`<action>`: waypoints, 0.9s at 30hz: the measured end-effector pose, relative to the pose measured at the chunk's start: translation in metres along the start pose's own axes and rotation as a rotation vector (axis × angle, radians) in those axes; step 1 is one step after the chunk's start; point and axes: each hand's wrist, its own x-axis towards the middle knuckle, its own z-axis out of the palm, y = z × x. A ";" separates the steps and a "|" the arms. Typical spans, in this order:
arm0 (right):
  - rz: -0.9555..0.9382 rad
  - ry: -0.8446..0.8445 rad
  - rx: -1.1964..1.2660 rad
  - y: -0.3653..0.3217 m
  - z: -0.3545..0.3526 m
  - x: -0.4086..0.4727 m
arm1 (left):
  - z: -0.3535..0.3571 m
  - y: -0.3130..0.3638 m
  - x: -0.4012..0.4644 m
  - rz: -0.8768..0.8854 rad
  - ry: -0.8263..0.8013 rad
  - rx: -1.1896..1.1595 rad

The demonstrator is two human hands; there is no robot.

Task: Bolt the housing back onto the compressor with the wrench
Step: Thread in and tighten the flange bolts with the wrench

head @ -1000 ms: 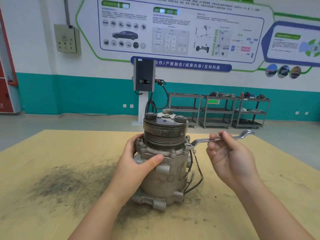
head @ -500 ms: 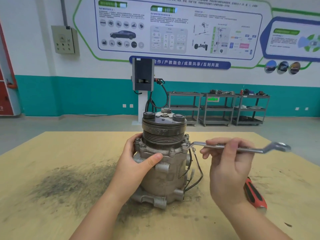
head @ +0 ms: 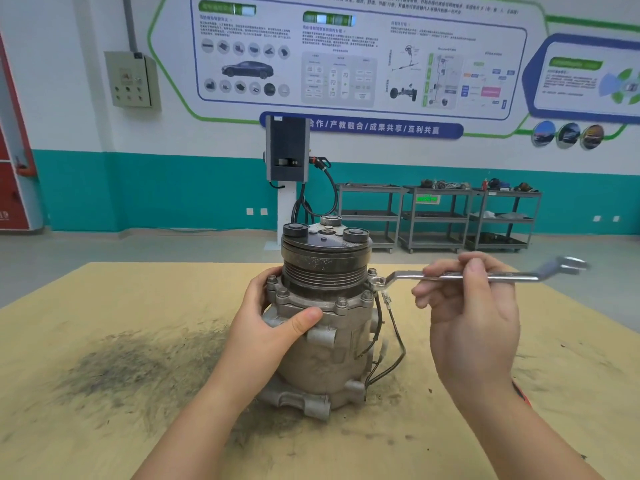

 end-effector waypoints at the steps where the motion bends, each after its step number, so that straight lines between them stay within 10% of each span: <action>1: 0.102 0.021 0.041 0.000 -0.003 0.005 | 0.000 0.000 0.000 0.002 -0.001 -0.003; 10: 0.613 -0.022 0.261 0.005 -0.013 0.028 | 0.001 0.001 0.000 -0.006 0.000 0.008; 18: 0.383 -0.071 0.145 0.011 -0.010 0.021 | 0.001 0.003 -0.001 -0.023 -0.005 0.017; 27: 0.606 -0.081 0.138 0.015 -0.010 0.040 | 0.002 0.000 -0.002 -0.029 0.018 -0.004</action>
